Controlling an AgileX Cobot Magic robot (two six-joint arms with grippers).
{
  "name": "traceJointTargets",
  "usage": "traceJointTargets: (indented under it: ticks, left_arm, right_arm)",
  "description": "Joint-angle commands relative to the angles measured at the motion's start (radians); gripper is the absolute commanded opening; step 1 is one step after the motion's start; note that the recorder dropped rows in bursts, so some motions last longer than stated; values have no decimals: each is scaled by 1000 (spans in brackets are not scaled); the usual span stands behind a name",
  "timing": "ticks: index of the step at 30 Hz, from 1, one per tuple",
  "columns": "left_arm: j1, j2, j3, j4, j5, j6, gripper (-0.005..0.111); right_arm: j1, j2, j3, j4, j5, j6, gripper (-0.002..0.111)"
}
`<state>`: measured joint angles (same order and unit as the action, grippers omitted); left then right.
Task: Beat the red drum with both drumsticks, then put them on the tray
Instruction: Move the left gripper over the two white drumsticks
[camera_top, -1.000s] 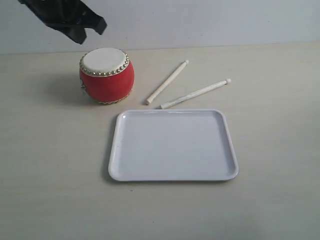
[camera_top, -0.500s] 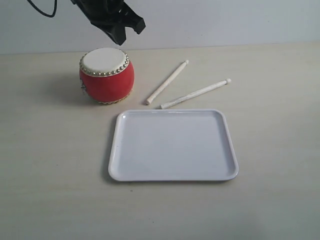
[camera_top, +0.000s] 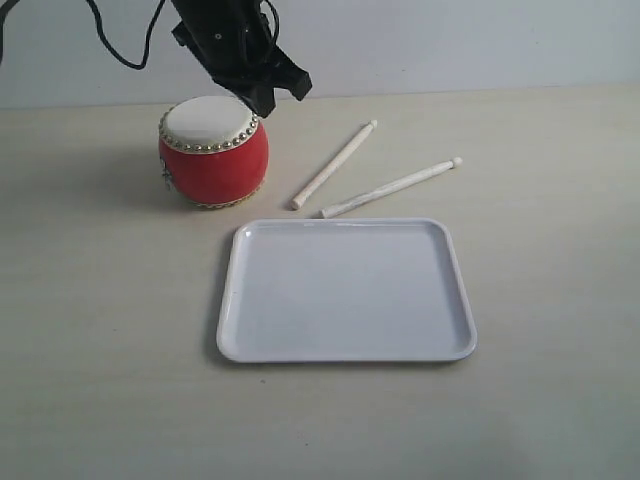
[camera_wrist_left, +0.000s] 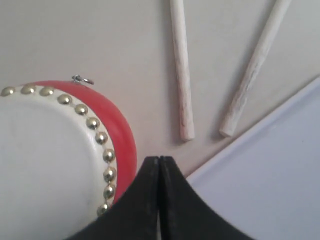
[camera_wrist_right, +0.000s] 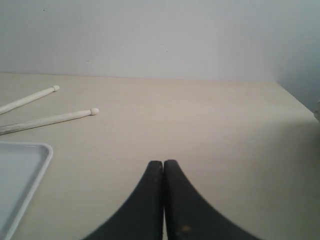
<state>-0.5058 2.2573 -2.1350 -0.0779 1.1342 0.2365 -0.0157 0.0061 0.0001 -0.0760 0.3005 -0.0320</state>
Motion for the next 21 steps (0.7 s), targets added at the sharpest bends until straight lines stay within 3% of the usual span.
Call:
traceJointTargets:
  ticks: [1, 5, 10, 14, 21]
  left_arm:
    - [-5, 13, -8, -14, -89, 5, 0]
    - [-5, 31, -8, -16, -128, 5, 4]
    - [-5, 61, -8, -20, -151, 10, 21]
    - [-5, 91, -8, -95, -191, 59, 33]
    - [-5, 125, -8, -217, -227, 153, 44]
  right_arm:
    - [-2, -6, 0, -1, -17, 1, 0]
    - [-2, -6, 0, -1, -17, 1, 0]
    - [-2, -6, 0, -1, -17, 1, 0]
    - [-2, -6, 0, -1, -17, 1, 0]
    - [-2, -6, 0, -1, -17, 1, 0]
